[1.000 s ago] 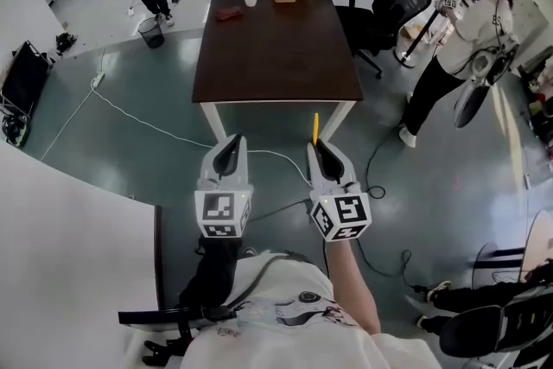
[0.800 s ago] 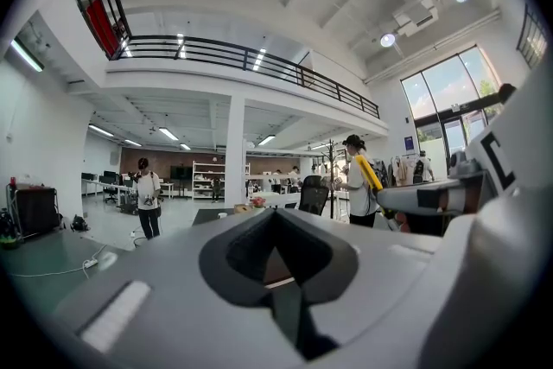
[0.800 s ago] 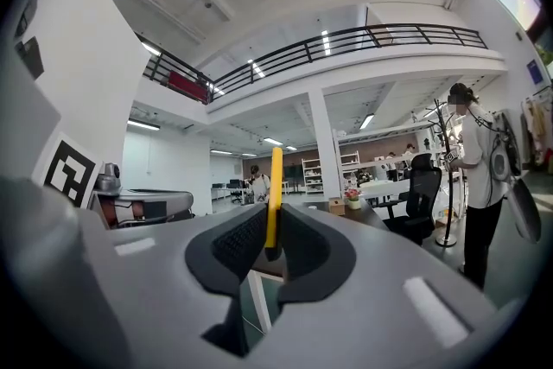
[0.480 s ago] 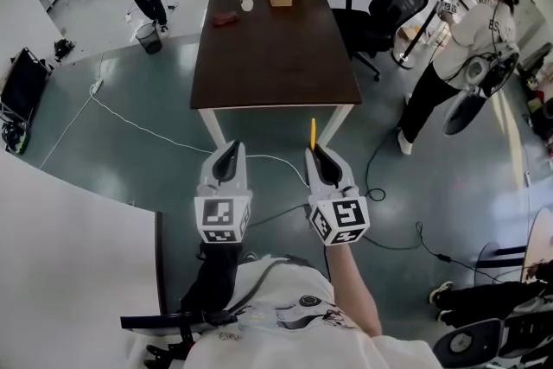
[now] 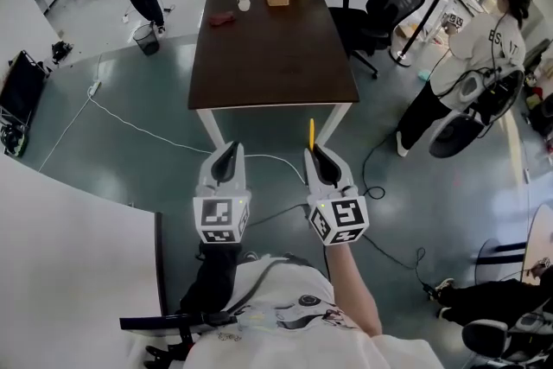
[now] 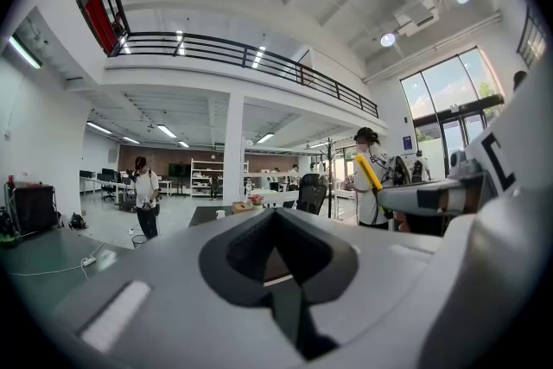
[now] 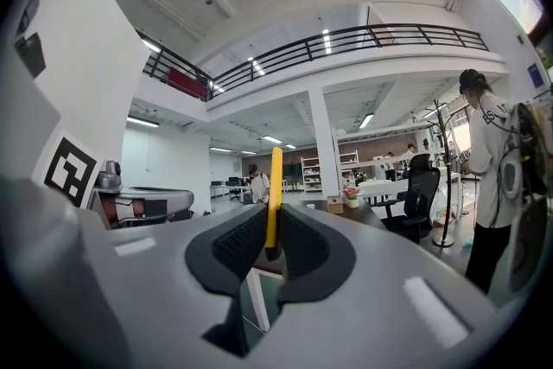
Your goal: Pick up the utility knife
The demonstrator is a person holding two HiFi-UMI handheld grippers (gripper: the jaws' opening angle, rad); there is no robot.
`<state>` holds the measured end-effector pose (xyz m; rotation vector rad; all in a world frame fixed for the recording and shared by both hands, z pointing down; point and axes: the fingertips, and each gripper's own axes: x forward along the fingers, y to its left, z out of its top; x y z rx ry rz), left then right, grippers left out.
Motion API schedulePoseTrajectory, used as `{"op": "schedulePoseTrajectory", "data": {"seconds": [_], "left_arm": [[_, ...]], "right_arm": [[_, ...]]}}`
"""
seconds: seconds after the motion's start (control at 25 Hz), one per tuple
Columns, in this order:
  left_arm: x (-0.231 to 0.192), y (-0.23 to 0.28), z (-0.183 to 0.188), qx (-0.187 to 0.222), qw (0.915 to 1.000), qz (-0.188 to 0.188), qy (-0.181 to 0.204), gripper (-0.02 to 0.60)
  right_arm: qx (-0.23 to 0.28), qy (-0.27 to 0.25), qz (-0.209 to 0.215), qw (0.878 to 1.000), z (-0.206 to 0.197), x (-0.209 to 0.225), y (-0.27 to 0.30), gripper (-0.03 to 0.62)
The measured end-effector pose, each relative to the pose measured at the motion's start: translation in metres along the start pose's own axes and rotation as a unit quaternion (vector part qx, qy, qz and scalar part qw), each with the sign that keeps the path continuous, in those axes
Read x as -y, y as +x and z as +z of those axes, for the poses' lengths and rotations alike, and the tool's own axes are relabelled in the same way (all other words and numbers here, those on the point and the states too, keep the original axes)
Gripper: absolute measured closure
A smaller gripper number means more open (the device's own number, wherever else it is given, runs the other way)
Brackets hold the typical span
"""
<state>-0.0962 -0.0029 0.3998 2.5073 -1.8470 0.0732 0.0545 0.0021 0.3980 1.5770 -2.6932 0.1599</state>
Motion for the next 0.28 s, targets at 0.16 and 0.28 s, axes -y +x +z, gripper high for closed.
{"op": "schedulePoseTrajectory", "data": {"seconds": [0.16,0.28], "left_arm": [[0.0005,0.0021,0.0026,0.001,1.0,0.0,0.002,0.584],[0.0031,0.0041,0.0023,0.001,1.0,-0.001,0.004,0.584]], "right_arm": [[0.001,-0.001,0.002,1.0,0.0018,-0.0001,0.0019,0.546],[0.0,-0.001,0.004,1.0,0.0004,0.0015,0.0027,0.546]]}}
